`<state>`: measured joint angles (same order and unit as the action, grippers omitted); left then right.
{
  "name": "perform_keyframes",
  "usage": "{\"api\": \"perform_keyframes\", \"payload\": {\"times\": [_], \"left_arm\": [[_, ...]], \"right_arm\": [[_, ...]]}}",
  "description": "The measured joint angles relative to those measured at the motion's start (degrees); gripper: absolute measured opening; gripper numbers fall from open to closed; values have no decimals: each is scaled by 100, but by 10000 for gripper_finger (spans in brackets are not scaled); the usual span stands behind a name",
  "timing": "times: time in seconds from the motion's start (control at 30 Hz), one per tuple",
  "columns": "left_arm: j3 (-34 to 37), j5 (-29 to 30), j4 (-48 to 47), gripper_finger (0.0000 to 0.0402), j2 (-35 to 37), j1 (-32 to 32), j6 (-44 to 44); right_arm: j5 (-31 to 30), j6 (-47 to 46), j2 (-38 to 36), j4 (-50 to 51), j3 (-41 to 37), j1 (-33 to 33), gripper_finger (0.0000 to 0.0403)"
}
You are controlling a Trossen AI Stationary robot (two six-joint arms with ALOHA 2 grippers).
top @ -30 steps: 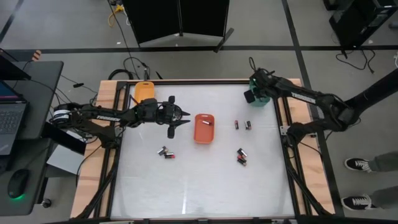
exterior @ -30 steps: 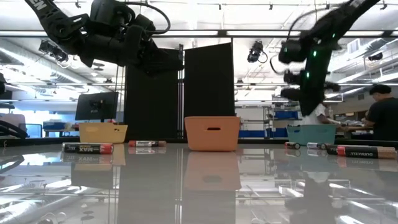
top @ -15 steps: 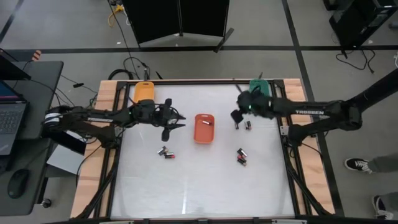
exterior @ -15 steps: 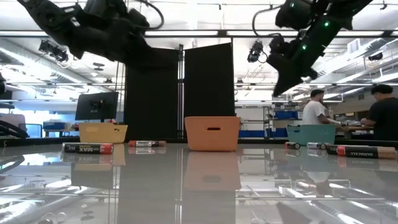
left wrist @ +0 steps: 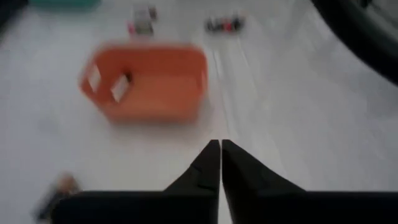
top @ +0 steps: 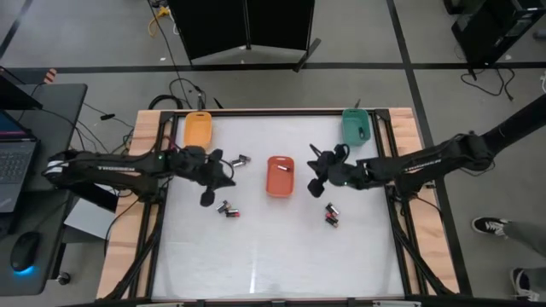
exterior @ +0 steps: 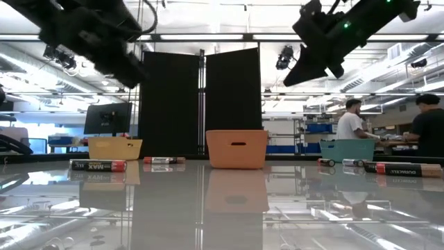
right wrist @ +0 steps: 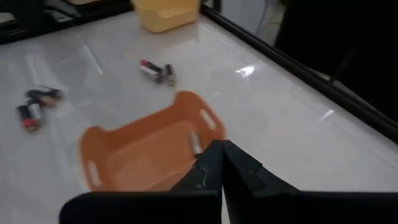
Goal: Sort batteries
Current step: Put the black-red battery into the yellow bin
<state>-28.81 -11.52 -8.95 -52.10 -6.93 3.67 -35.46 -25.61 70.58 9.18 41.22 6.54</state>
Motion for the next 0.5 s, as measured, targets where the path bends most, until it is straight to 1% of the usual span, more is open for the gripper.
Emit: {"api": "perform_keyframes", "payload": {"times": [0.07, 0.17, 0.5], "left_arm": [[2, 101, -369, 10, 50, 175, -163], [2, 189, -751, 9, 70, 488, -329], [2, 751, -1065, 60, -200, 1679, -1449]], "right_arm": [[-103, -31, 67, -137, 2, 99, 10], [-231, -62, 154, -270, 2, 181, 10], [-267, -38, 372, -563, 1, 257, 11]]}}
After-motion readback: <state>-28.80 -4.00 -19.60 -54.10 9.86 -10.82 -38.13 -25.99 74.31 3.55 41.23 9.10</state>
